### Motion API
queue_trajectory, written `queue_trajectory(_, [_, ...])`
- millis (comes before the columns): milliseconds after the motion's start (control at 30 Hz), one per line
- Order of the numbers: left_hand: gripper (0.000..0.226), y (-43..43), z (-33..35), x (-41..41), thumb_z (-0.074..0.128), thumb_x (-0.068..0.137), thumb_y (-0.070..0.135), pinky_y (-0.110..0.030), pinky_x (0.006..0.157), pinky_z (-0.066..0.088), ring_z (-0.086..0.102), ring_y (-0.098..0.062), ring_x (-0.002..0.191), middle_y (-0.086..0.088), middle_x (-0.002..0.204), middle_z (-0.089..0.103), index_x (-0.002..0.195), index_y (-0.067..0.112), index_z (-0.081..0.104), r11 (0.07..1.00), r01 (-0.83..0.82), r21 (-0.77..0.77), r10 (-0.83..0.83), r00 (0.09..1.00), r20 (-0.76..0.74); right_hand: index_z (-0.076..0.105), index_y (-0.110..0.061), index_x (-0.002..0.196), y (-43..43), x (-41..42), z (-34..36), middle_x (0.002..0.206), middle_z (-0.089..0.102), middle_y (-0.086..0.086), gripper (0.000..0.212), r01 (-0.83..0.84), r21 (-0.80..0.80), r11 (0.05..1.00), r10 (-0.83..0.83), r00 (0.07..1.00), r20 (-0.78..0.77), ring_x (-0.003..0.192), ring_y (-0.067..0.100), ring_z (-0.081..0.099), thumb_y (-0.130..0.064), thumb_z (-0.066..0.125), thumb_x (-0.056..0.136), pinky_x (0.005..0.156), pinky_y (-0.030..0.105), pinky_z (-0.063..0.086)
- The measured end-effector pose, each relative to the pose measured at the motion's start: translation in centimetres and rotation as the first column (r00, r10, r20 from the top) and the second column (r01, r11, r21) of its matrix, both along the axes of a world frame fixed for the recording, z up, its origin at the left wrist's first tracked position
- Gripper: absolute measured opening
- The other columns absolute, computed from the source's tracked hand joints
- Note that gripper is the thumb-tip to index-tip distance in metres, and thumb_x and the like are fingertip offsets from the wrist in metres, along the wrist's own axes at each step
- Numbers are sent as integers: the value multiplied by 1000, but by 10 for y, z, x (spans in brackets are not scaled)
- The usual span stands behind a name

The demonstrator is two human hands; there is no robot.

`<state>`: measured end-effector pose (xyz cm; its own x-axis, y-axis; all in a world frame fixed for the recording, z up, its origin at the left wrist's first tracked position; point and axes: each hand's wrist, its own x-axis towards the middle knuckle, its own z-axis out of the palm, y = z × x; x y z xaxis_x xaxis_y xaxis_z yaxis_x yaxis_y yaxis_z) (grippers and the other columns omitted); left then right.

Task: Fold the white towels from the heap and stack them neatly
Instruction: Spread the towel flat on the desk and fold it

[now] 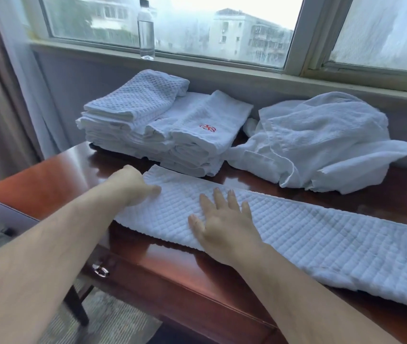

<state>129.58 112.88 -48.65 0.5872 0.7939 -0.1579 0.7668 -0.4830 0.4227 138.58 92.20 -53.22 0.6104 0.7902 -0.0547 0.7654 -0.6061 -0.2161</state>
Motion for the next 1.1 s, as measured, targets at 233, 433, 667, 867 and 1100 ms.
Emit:
queue_trajectory(233, [34,2,2,-13,64,87,50,-32,73,54,67,-18,82,-1,94,71,93,16,70,982,69,-178,-54,995,90,15,-29,160,-7,-2,1,169,-1,4,62,0,78,997,1,1000,-14,154,27,-10,-54,21,103,123,51,-10])
queue_trajectory(433, [18,-14,26,-31,58,95,24,-33,65,59,76,-23,78,-4,90,78,102,14,72,844,192,-501,13,927,376,66,-27,122,-15,-16,20,133,53,-9,38,38,388,921,-18,998,-53,131,14,39,-49,49,96,108,32,33])
queue_trajectory(667, [17,-65,93,1,55,98,21,-20,44,51,57,-12,47,-4,62,60,85,10,57,611,426,-667,0,843,538,48,-34,125,-38,-55,52,113,53,-21,69,116,508,853,-58,990,-127,103,1,51,-75,59,70,85,25,44])
queue_trajectory(867, [30,-129,120,62,49,101,39,-19,47,48,66,-17,56,-4,74,66,92,14,62,670,578,-466,-232,759,608,53,-14,75,-107,-17,69,66,60,2,16,403,694,597,-275,915,-294,65,12,65,-25,59,84,58,36,51])
queue_trajectory(1100, [47,-203,51,144,56,97,49,-31,88,49,60,-20,109,-4,129,62,130,17,55,754,655,42,-624,696,355,67,-17,92,-240,44,63,81,75,-4,28,689,621,373,-277,722,-634,70,17,74,-23,60,65,58,27,56])
